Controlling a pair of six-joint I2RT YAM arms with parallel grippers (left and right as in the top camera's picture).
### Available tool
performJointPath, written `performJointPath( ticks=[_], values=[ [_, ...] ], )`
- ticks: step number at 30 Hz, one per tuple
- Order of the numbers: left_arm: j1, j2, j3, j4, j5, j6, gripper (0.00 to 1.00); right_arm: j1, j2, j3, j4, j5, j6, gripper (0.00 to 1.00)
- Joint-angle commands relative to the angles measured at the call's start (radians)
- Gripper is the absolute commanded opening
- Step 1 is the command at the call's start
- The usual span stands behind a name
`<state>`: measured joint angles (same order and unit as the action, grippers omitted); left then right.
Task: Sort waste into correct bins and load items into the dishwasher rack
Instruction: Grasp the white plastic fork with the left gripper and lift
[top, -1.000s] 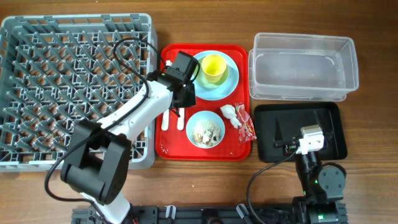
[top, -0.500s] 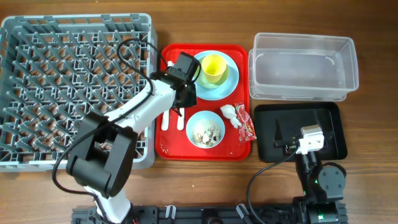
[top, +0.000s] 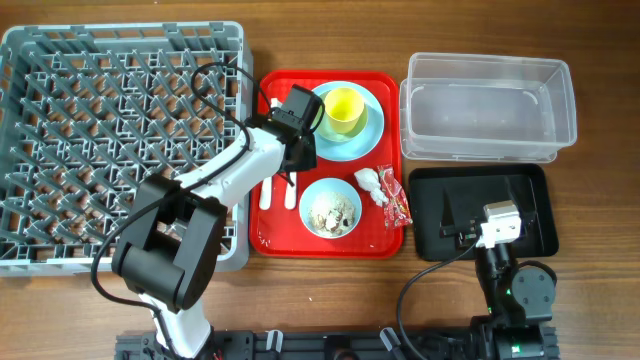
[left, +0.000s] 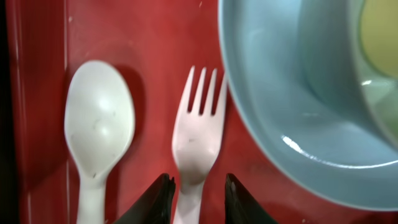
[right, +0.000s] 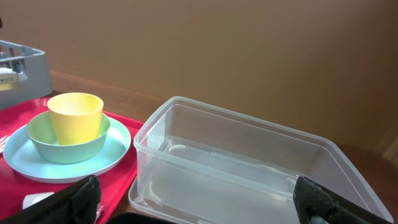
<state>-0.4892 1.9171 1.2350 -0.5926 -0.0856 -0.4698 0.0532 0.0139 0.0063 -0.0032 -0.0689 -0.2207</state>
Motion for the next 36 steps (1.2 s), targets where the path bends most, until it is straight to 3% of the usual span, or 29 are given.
performJointPath(
  ticks=[1,22,25,28,33,36],
  values=[
    [-0.003,0.015,-0.037,0.032,-0.021,-0.006,0.28,-0.002,0.000,0.000,0.003,0.009,0.012,1.00],
    [-0.003,0.017,-0.117,0.105,-0.021,-0.006,0.23,-0.002,0.000,0.000,0.003,0.009,0.012,1.00],
    [-0.003,0.017,-0.117,0.106,-0.021,-0.006,0.18,-0.002,0.000,0.000,0.003,0.009,0.013,0.99],
    [-0.003,0.011,-0.115,0.108,-0.021,-0.006,0.04,-0.002,0.000,0.000,0.003,0.009,0.013,1.00],
    [-0.003,-0.039,-0.109,0.108,-0.021,0.006,0.04,-0.002,0.000,0.000,0.003,0.009,0.013,1.00],
    [-0.003,-0.091,-0.093,0.106,-0.021,0.091,0.04,-0.002,0.000,0.000,0.003,0.009,0.012,1.00]
  ],
)
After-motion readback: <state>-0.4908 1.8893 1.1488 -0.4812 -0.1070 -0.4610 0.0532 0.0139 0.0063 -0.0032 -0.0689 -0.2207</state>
